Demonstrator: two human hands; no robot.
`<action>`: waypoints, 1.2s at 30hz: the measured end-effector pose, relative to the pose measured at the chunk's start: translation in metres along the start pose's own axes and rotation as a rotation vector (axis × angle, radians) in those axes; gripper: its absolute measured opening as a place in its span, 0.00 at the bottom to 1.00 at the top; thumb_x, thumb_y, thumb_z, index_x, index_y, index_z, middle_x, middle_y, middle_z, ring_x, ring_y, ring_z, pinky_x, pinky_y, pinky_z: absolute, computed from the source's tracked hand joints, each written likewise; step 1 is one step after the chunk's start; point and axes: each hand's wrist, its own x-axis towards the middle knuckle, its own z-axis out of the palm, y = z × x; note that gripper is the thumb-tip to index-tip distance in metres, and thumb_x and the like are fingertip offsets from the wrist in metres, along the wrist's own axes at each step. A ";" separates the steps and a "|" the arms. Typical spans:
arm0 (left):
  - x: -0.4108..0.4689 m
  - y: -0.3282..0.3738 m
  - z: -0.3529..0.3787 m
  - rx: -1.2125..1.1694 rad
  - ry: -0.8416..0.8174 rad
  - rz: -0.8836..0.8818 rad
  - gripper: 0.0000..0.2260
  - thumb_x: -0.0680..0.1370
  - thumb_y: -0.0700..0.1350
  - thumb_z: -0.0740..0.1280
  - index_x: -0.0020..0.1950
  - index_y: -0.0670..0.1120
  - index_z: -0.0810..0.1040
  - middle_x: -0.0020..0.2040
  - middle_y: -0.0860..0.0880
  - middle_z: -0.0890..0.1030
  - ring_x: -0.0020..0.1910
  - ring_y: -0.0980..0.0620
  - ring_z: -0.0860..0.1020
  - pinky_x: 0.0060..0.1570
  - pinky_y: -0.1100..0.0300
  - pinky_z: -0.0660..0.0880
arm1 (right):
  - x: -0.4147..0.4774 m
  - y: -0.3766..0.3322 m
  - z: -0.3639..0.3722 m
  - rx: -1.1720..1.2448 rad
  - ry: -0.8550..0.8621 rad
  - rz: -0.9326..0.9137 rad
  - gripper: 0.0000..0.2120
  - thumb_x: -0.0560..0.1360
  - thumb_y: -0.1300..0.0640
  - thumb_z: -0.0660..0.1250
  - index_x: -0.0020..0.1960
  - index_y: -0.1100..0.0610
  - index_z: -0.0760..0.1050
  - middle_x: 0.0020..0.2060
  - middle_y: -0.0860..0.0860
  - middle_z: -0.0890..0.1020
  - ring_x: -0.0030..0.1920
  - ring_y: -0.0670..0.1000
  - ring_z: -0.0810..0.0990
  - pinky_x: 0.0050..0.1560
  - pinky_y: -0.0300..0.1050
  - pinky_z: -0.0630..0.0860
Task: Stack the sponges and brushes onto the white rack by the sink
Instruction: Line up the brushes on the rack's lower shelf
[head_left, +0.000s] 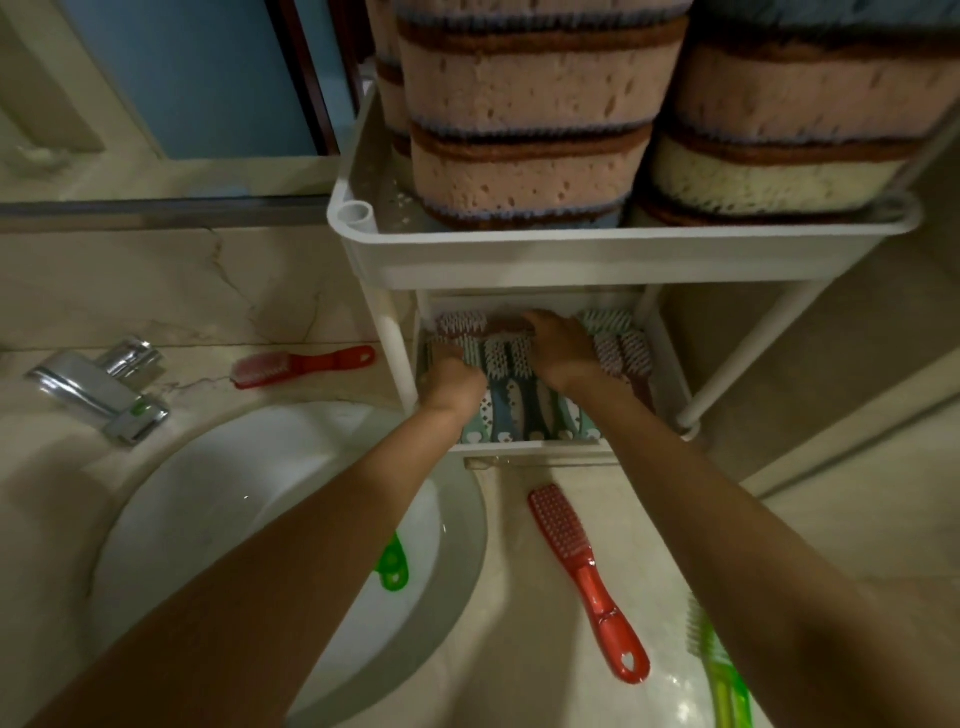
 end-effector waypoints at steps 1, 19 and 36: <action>-0.010 0.003 -0.002 -0.015 -0.020 0.020 0.13 0.78 0.36 0.60 0.63 0.40 0.71 0.59 0.38 0.78 0.54 0.43 0.78 0.57 0.51 0.76 | -0.005 -0.001 -0.003 0.015 0.026 0.013 0.21 0.77 0.67 0.56 0.68 0.55 0.67 0.67 0.57 0.73 0.66 0.58 0.71 0.69 0.52 0.66; -0.181 -0.107 -0.069 -0.339 -0.251 -0.148 0.06 0.79 0.32 0.56 0.47 0.41 0.70 0.39 0.43 0.76 0.36 0.51 0.74 0.39 0.62 0.72 | -0.307 -0.025 0.058 0.209 -0.122 0.086 0.21 0.68 0.48 0.69 0.58 0.57 0.76 0.52 0.54 0.77 0.53 0.52 0.76 0.54 0.41 0.72; -0.217 -0.162 -0.120 -0.382 -0.333 -0.208 0.07 0.79 0.40 0.57 0.43 0.42 0.71 0.37 0.44 0.74 0.35 0.50 0.73 0.37 0.61 0.68 | -0.364 -0.056 0.122 -0.075 -0.183 0.196 0.16 0.74 0.54 0.65 0.57 0.55 0.61 0.54 0.54 0.75 0.52 0.55 0.76 0.49 0.43 0.71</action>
